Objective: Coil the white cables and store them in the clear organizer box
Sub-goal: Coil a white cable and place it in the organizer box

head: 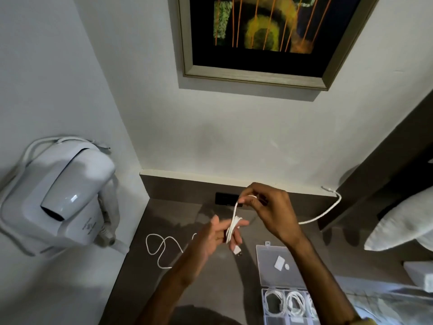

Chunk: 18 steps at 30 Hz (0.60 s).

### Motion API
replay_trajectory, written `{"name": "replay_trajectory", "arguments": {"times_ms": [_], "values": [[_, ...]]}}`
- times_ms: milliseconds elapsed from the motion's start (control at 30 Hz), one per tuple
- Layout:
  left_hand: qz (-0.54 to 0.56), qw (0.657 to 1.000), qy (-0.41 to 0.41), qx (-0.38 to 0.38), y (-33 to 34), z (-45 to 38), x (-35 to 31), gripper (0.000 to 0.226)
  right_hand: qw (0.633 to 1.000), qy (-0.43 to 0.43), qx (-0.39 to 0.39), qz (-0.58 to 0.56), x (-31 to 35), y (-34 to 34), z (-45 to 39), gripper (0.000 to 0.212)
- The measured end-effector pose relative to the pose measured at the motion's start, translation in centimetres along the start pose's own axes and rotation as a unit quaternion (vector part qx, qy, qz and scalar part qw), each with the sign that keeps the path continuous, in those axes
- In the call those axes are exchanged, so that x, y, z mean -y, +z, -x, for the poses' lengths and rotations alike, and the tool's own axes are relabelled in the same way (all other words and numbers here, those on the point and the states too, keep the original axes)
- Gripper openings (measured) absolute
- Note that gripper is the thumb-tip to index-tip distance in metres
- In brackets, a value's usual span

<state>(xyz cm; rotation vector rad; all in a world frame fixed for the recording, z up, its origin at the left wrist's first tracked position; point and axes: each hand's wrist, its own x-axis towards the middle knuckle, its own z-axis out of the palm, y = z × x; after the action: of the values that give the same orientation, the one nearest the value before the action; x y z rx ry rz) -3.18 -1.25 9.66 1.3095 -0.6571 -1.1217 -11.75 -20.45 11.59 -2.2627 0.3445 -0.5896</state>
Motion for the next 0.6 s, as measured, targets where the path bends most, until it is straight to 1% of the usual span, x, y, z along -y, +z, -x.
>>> {"name": "replay_trajectory", "arguments": {"times_ms": [67, 133, 200, 233, 267, 300, 333, 367, 400, 433, 467, 500, 533, 567, 600], "values": [[0.078, 0.996, 0.037, 0.022, -0.2, 0.4, -0.2, 0.098, 0.994, 0.046, 0.009, -0.101, -1.1, 1.6, 0.1, 0.013], [0.157, 0.985, 0.062, 0.019, -0.7, 0.6, -0.3, 0.091, 0.984, 0.077, 0.026, -0.161, -1.6, 3.9, 1.6, 0.018], [0.189, 0.978, 0.086, -0.011, -0.9, 0.7, -1.1, 0.086, 0.978, 0.116, 0.056, -0.164, -1.2, 6.3, 4.0, 0.024], [0.189, 0.976, 0.098, -0.038, -1.0, 0.7, -1.5, 0.084, 0.977, 0.130, 0.070, -0.155, -0.7, 7.3, 5.2, 0.025], [0.173, 0.977, 0.105, -0.073, -1.0, 0.6, -2.3, 0.087, 0.978, 0.130, 0.076, -0.142, 0.0, 8.0, 6.3, 0.022], [0.155, 0.977, 0.099, -0.105, -0.9, 0.5, -3.1, 0.100, 0.981, 0.119, 0.081, -0.128, 0.8, 8.4, 7.2, 0.018], [0.144, 0.977, 0.083, -0.134, -0.9, 0.2, -3.9, 0.123, 0.985, 0.104, 0.088, -0.109, 1.5, 8.5, 7.8, 0.014], [0.123, 0.976, 0.059, -0.171, -0.7, -0.4, -4.6, 0.139, 0.987, 0.091, 0.099, -0.085, 2.3, 8.4, 8.3, 0.011], [0.081, 0.975, 0.025, -0.207, -0.7, -1.0, -4.9, 0.138, 0.989, 0.079, 0.108, -0.054, 2.9, 8.0, 8.5, 0.010], [0.018, 0.977, -0.002, -0.212, -0.9, -1.0, -4.5, 0.120, 0.991, 0.067, 0.111, -0.020, 3.4, 7.4, 8.5, 0.010], [-0.051, 0.980, 0.001, -0.190, -1.3, -0.7, -3.6, 0.081, 0.993, 0.054, 0.100, 0.011, 3.9, 6.5, 8.2, 0.010], [-0.099, 0.980, 0.006, -0.175, -1.6, -0.4, -2.5, 0.050, 0.996, 0.037, 0.078, 0.034, 4.1, 5.4, 7.7, 0.011], [-0.153, 0.974, 0.011, -0.169, -1.6, -0.1, -1.5, 0.043, 0.997, 0.019, 0.050, 0.053, 4.2, 4.2, 7.0, 0.013], [-0.159, 0.975, 0.011, -0.157, -1.4, 0.2, -0.9, 0.046, 0.998, 0.004, 0.022, 0.066, 4.2, 2.9, 6.1, 0.016], [-0.107, 0.986, -0.012, -0.127, -0.7, 0.2, -1.0, 0.060, 0.997, -0.010, -0.006, 0.078, 4.0, 1.8, 4.9, 0.017]]}}
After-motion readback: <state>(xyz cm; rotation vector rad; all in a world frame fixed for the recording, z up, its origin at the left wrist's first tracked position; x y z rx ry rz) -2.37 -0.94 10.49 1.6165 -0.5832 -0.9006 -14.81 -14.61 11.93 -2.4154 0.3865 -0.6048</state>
